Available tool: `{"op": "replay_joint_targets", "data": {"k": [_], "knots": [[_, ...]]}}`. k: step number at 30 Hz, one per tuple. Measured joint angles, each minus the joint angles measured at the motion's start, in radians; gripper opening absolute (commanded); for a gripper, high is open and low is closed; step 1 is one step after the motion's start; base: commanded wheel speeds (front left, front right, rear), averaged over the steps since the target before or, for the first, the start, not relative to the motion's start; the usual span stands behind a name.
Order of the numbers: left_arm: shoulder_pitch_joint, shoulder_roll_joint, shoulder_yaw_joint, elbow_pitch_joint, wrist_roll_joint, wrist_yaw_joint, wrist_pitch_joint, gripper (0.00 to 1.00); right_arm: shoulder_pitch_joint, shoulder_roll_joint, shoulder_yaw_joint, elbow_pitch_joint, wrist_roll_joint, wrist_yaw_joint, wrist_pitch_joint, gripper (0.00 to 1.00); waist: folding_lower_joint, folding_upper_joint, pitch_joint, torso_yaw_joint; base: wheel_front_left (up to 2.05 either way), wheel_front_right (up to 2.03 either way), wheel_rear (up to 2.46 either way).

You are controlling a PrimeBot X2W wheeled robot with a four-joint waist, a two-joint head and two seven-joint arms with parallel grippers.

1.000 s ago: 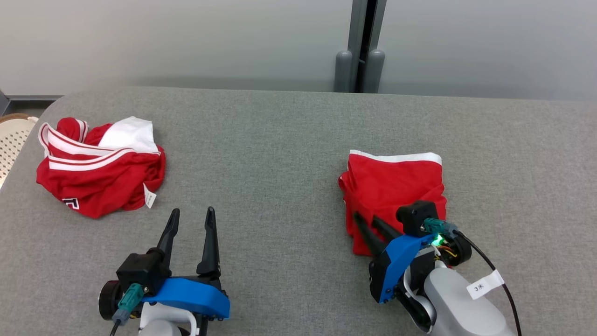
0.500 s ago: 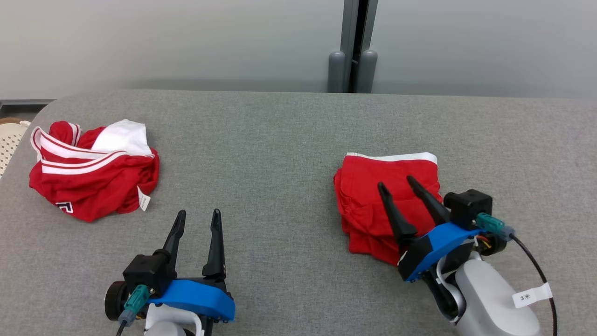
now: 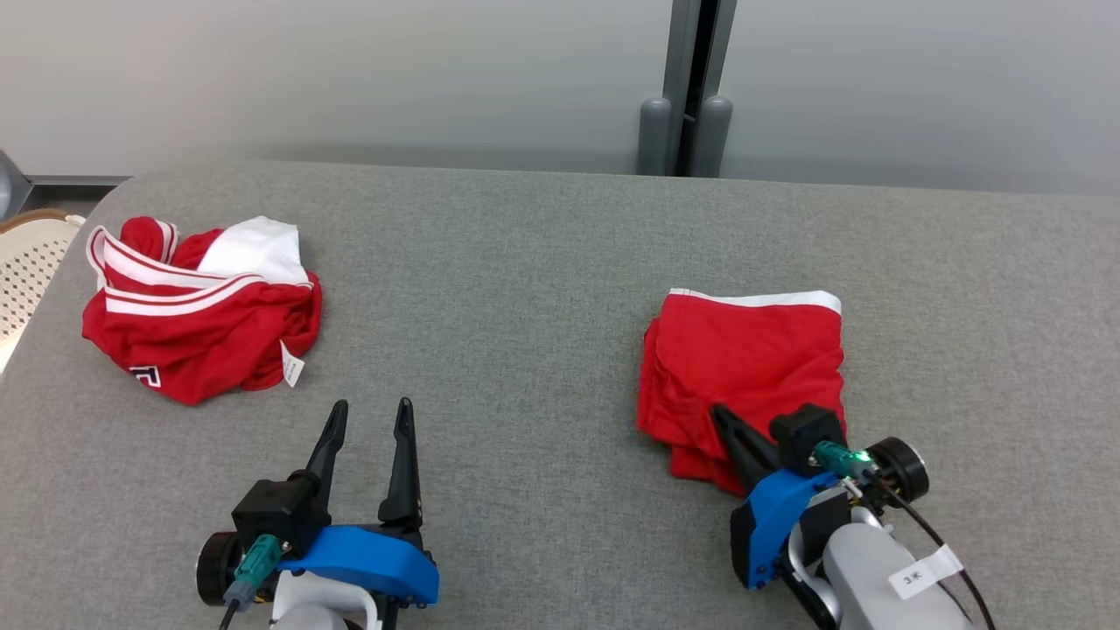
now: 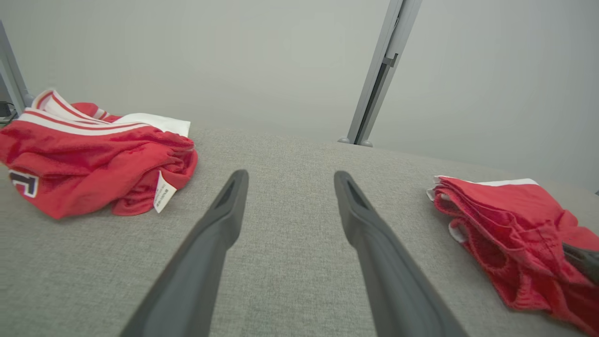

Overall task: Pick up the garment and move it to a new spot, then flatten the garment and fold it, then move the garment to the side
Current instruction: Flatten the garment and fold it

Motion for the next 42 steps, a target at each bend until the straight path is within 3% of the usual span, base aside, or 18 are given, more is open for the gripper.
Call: {"op": "replay_joint_targets", "data": {"k": [14, 20, 25, 27, 29, 30, 31, 32, 39, 42], "knots": [[0.01, -0.015, 0.011, 0.028, 0.014, -0.01, 0.0, 1.0, -0.053, 0.018, 0.267, 0.135, 0.104, 0.0, -0.03, 0.0, 0.0, 0.0, -0.022, 0.017, 0.0, 0.0, 0.0], [0.02, -0.018, 0.025, 0.033, 0.018, -0.017, 0.0, 1.0, -0.055, 0.018, 0.291, 0.129, 0.131, 0.0, -0.057, 0.0, -0.0001, 0.0, -0.035, -0.002, 0.0, 0.0, 0.0], [0.024, -0.016, 0.038, 0.03, 0.03, -0.017, 0.0, 1.0, -0.044, 0.018, 0.239, 0.071, 0.136, 0.0, -0.071, 0.02, -0.0001, 0.0, -0.05, -0.026, 0.0, 0.0, 0.0], [0.024, -0.011, 0.042, 0.027, 0.036, -0.016, 0.0, 1.0, -0.023, 0.018, 0.197, 0.029, 0.129, 0.0, -0.073, 0.11, -0.0001, 0.0, -0.059, -0.036, 0.0, 0.0, 0.0], [0.025, -0.01, 0.045, 0.025, 0.044, -0.016, 0.0, 1.0, 0.004, 0.016, 0.141, -0.036, 0.114, 0.0, -0.073, 0.27, -0.0001, 0.0, -0.067, -0.046, 0.0, 0.0, 0.0], [0.027, -0.011, 0.046, 0.023, 0.045, -0.016, 0.0, 1.0, 0.02, 0.016, 0.11, -0.068, 0.103, 0.0, -0.073, 0.45, -0.0001, 0.0, -0.072, -0.051, 0.0, 0.0, 0.0], [0.03, -0.011, 0.048, 0.022, 0.05, -0.016, 0.0, 1.0, 0.04, 0.016, 0.077, -0.1, 0.092, 0.0, -0.074, 0.77, -0.0001, 0.0, -0.077, -0.056, 0.0, 0.0, 0.0], [0.034, -0.012, 0.048, 0.021, 0.053, -0.017, 0.0, 1.0, 0.064, 0.015, 0.041, -0.13, 0.082, 0.0, -0.074, 1.0, -0.0001, 0.0, -0.082, -0.061, 0.0, 0.0, 0.0], [0.049, -0.032, 0.061, 0.021, 0.064, -0.026, 0.0, 1.0, 0.224, 0.016, -0.196, -0.3, 0.012, 0.0, -0.074, 1.0, -0.0002, 0.0, -0.107, -0.086, 0.0, 0.0, 0.0], [0.061, -0.036, 0.067, 0.031, 0.071, -0.031, 0.0, 1.0, 0.283, 0.017, -0.239, -0.353, 0.057, 0.0, -0.074, 1.0, -0.0001, 0.0, -0.106, -0.091, 0.0, 0.0, 0.0]]}}
